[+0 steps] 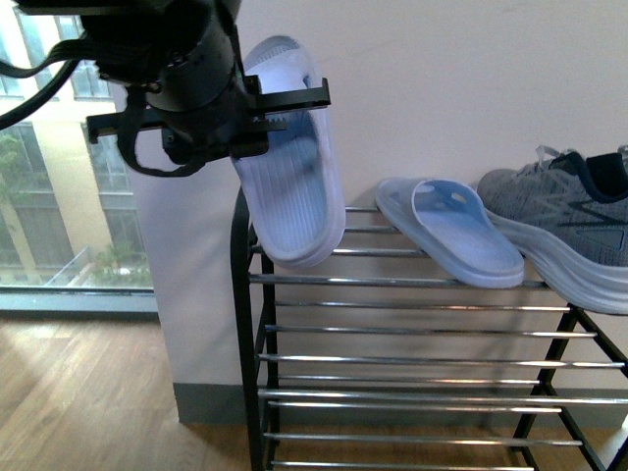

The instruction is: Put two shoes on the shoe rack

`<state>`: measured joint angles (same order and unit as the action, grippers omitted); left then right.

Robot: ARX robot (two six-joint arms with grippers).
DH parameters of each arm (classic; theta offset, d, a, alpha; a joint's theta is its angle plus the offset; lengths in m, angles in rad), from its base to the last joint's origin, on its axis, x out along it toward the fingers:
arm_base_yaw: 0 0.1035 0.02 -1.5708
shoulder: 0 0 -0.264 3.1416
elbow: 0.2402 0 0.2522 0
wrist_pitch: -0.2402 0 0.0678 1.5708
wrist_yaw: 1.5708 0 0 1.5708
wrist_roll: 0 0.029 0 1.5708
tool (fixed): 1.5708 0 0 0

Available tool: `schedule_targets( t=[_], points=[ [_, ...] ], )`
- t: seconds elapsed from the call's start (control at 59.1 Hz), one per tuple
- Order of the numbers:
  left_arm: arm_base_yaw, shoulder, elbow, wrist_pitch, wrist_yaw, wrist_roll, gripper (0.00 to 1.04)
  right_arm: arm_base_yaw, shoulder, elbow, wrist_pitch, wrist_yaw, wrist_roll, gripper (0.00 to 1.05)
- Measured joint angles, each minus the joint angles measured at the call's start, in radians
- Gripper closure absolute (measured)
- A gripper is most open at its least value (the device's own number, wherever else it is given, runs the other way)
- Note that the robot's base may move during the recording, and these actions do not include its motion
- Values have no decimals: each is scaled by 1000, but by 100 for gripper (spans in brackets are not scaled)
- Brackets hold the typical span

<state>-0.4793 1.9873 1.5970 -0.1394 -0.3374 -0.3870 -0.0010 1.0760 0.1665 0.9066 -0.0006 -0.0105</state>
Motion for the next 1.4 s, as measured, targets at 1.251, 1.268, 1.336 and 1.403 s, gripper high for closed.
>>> schedule_targets(
  t=[1.251,1.268,1.336,1.403],
  points=[
    [-52,197,270,-239,2,38,60,0,0,0,0,0,0,9],
    [-53,193,264,-234,3,38,58,0,0,0,0,0,0,9],
    [-59,154,206,-201,28,35,44,0,0,0,0,0,0,9],
    [-64,58,79,-91,21,47,28,0,0,0,0,0,0,9]
  ],
)
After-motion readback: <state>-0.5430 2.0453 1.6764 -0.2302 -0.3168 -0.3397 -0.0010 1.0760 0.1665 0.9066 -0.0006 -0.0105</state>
